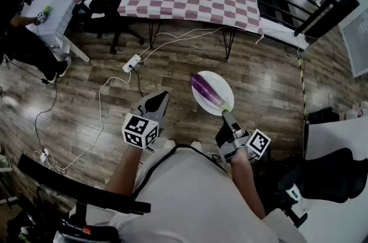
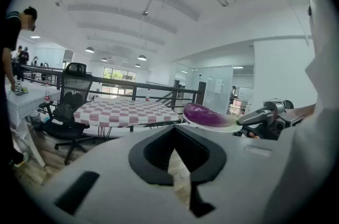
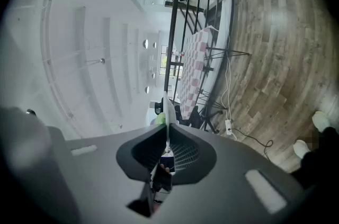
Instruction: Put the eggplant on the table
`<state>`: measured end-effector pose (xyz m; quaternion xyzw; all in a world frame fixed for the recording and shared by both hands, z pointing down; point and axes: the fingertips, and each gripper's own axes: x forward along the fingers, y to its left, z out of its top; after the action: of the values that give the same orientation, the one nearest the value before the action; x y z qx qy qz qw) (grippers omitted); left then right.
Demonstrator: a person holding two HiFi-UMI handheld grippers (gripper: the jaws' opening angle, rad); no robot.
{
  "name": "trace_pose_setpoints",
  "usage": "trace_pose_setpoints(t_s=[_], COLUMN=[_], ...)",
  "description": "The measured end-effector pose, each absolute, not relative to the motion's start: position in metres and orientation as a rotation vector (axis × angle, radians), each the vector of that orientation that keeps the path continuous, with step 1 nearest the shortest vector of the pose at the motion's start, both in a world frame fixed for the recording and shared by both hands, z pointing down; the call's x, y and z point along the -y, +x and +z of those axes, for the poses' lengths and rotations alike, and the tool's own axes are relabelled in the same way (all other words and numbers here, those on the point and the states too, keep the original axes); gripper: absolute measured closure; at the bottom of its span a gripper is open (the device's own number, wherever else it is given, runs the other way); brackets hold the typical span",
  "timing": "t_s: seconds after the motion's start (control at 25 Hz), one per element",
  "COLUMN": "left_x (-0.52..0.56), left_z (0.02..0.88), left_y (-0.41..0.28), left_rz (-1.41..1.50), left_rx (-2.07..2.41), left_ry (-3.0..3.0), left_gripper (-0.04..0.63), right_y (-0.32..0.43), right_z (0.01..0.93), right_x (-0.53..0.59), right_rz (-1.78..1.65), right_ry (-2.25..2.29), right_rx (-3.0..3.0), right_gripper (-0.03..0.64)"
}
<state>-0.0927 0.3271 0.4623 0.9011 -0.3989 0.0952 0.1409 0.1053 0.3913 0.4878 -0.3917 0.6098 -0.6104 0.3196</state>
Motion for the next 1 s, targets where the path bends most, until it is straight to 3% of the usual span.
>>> trace_pose_setpoints(t_s=[1.0], left_x=[-0.343], left_z=[0.469], left_y=[-0.12], left_rz=[0.285], left_rx=[1.129], left_ry=[2.606], left_gripper=[0.594], right_y=[0.085], right_z=[0.489], right_x=[-0.404], right_rz=[-1.577], right_ry=[-1.052], right_rx=[-1.589], right_gripper=[0.589])
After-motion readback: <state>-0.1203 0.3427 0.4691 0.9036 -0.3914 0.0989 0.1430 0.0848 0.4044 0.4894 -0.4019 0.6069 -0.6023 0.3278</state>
